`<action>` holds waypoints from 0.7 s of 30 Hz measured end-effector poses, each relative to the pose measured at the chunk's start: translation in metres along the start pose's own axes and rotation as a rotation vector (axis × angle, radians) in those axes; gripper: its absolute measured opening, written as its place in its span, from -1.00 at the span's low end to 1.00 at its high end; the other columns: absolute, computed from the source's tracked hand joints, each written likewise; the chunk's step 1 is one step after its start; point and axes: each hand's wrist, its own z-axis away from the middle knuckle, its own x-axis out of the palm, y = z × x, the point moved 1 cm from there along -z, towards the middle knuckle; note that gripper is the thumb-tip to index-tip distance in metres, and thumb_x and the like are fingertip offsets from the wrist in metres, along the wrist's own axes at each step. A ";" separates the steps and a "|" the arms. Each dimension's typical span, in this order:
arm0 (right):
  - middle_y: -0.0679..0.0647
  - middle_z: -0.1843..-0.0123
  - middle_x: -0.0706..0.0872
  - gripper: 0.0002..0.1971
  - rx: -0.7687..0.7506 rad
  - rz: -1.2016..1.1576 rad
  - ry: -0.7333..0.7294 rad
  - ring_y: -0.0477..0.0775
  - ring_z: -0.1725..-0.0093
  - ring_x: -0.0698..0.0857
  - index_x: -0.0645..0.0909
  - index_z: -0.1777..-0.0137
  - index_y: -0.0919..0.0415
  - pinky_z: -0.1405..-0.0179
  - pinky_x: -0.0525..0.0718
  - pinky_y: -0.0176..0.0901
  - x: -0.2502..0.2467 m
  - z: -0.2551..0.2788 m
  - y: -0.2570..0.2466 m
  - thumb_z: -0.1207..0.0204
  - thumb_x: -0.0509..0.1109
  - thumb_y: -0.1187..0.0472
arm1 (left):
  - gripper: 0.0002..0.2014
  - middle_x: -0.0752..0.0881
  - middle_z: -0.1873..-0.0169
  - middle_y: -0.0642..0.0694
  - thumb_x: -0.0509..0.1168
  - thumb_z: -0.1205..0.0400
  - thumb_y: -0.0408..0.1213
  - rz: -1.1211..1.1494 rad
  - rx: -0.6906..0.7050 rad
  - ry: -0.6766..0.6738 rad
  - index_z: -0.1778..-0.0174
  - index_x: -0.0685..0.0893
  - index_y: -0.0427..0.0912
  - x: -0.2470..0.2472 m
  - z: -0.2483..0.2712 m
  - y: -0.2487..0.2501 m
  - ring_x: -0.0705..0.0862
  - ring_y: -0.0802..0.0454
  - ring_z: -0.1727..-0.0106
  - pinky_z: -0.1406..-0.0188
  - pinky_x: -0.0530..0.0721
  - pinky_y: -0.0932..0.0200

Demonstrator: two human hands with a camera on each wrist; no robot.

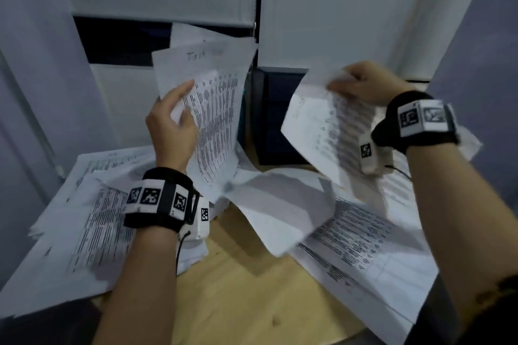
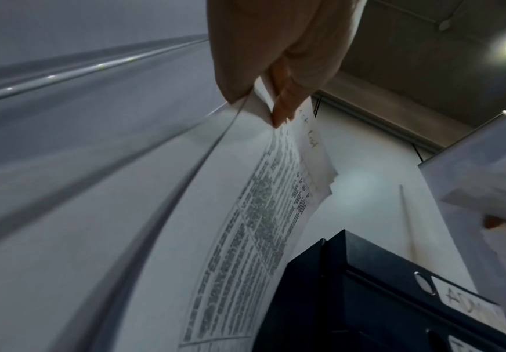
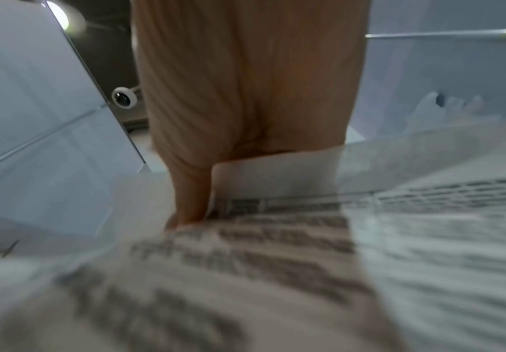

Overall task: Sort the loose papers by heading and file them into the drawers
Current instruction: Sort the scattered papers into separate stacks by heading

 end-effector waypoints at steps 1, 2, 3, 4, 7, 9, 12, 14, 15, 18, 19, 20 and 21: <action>-0.10 0.41 0.62 -0.76 -0.036 -0.099 0.092 -0.24 0.38 0.51 0.70 0.20 0.24 0.30 0.46 -0.30 0.010 -0.003 0.002 -0.58 0.43 0.08 | -0.59 0.71 -0.24 -0.05 0.22 -0.60 -0.56 0.018 0.001 -0.001 -0.33 0.67 -0.17 0.002 0.000 0.003 0.65 0.14 -0.30 -0.37 0.53 0.36; -0.24 0.43 0.64 -0.79 -0.059 -0.213 0.208 -0.38 0.41 0.52 0.73 0.10 0.28 0.32 0.46 -0.43 0.018 -0.005 0.001 -0.59 0.42 0.12 | -0.63 0.72 -0.22 -0.05 0.21 -0.62 -0.54 0.035 -0.001 0.013 -0.31 0.68 -0.20 0.003 0.000 0.007 0.66 0.14 -0.28 -0.34 0.54 0.39; -0.35 0.42 0.67 -0.83 -0.065 -0.307 0.328 -0.46 0.41 0.53 0.74 0.03 0.28 0.32 0.47 -0.53 0.025 -0.006 -0.003 -0.60 0.41 0.17 | -0.65 0.73 -0.20 -0.05 0.20 -0.63 -0.52 0.055 -0.010 0.035 -0.30 0.69 -0.22 0.005 -0.001 0.012 0.68 0.13 -0.27 -0.33 0.56 0.38; -0.43 0.35 0.68 -0.86 -0.068 -0.383 0.425 -0.49 0.36 0.56 0.73 -0.02 0.24 0.27 0.50 -0.58 0.030 -0.006 -0.011 -0.61 0.39 0.20 | -0.66 0.74 -0.18 -0.05 0.20 -0.64 -0.50 0.083 -0.018 0.052 -0.28 0.70 -0.22 0.007 -0.002 0.018 0.68 0.13 -0.26 -0.34 0.58 0.32; -0.15 0.01 0.69 -0.79 -0.012 -0.603 0.587 -0.33 0.08 0.64 0.68 -0.21 0.26 0.19 0.50 -0.73 0.044 -0.009 -0.033 -0.66 0.30 0.27 | -0.69 0.76 -0.14 0.00 0.29 -0.64 -0.16 0.212 -0.070 0.050 -0.22 0.74 -0.20 0.010 -0.003 0.045 0.69 0.21 -0.23 -0.31 0.64 0.13; -0.10 0.00 0.67 -0.76 0.009 -0.704 0.650 -0.20 0.02 0.64 0.66 -0.25 0.28 0.21 0.47 -0.77 0.051 -0.012 -0.047 -0.66 0.26 0.32 | -0.54 0.78 -0.09 0.02 0.35 -0.50 0.16 0.243 -0.056 0.005 -0.16 0.76 -0.10 0.010 -0.001 0.064 0.71 0.21 -0.18 -0.27 0.64 0.14; -0.07 0.03 0.72 -0.79 0.005 -0.871 0.661 -0.13 0.04 0.65 0.65 -0.20 0.30 0.11 0.59 -0.52 0.058 -0.015 -0.061 -0.65 0.31 0.23 | -0.69 0.82 0.12 0.07 0.47 -0.43 0.14 0.198 0.040 -0.011 0.06 0.78 0.03 0.013 0.002 0.082 0.74 0.30 0.03 -0.07 0.70 0.15; 0.13 -0.29 0.66 -0.49 -0.013 -1.013 0.536 -0.01 -0.23 0.64 0.50 -0.37 0.26 -0.20 0.62 -0.21 0.060 -0.017 -0.062 -0.55 0.43 -0.05 | -0.81 0.83 0.24 -0.09 0.49 -0.52 -0.16 0.187 0.103 0.101 0.13 0.81 -0.22 0.011 -0.002 0.086 0.67 0.45 0.20 0.12 0.65 0.31; 0.19 -0.47 0.52 -0.32 -0.025 -1.046 0.457 0.02 -0.39 0.54 0.38 -0.49 0.13 -0.34 0.55 -0.12 0.060 -0.017 -0.060 -0.47 0.48 -0.14 | -0.87 0.83 0.25 -0.10 0.47 -0.54 -0.29 0.252 0.099 0.133 0.07 0.82 -0.28 0.010 -0.004 0.088 0.68 0.44 0.20 0.12 0.65 0.31; 0.10 -0.46 0.48 -0.14 0.013 -1.027 0.177 0.02 -0.40 0.52 0.20 -0.60 -0.03 -0.38 0.50 -0.02 0.057 -0.004 -0.054 -0.37 0.53 -0.21 | -0.79 0.81 0.11 0.16 0.43 -0.56 -0.45 0.443 0.099 0.106 -0.10 0.75 -0.23 0.003 -0.010 0.098 0.77 0.20 -0.01 -0.08 0.69 0.24; -0.01 -0.32 0.60 -0.20 0.008 -1.039 0.073 -0.04 -0.27 0.62 0.34 -0.52 0.09 -0.26 0.57 -0.05 0.058 0.002 -0.051 -0.35 0.53 -0.19 | -0.77 0.78 0.07 0.15 0.43 -0.56 -0.45 0.429 0.115 0.113 -0.14 0.73 -0.28 0.002 -0.013 0.101 0.76 0.22 -0.04 -0.11 0.68 0.26; -0.06 -0.16 0.72 -0.33 -0.025 -1.068 -0.013 -0.07 -0.13 0.72 0.50 -0.36 0.17 -0.13 0.64 -0.09 0.059 0.007 -0.046 -0.31 0.54 -0.14 | -0.71 0.75 0.00 0.12 0.42 -0.56 -0.45 0.409 0.137 0.122 -0.21 0.69 -0.36 0.001 -0.014 0.104 0.74 0.25 -0.09 -0.16 0.66 0.27; -0.06 -0.04 0.80 -0.47 -0.067 -1.100 -0.044 -0.07 -0.03 0.77 0.60 -0.23 0.20 -0.03 0.68 -0.12 0.060 0.009 -0.041 -0.31 0.55 -0.05 | -0.60 0.70 -0.12 0.07 0.43 -0.56 -0.44 0.392 0.152 0.118 -0.32 0.60 -0.41 0.001 -0.016 0.104 0.69 0.26 -0.19 -0.25 0.62 0.25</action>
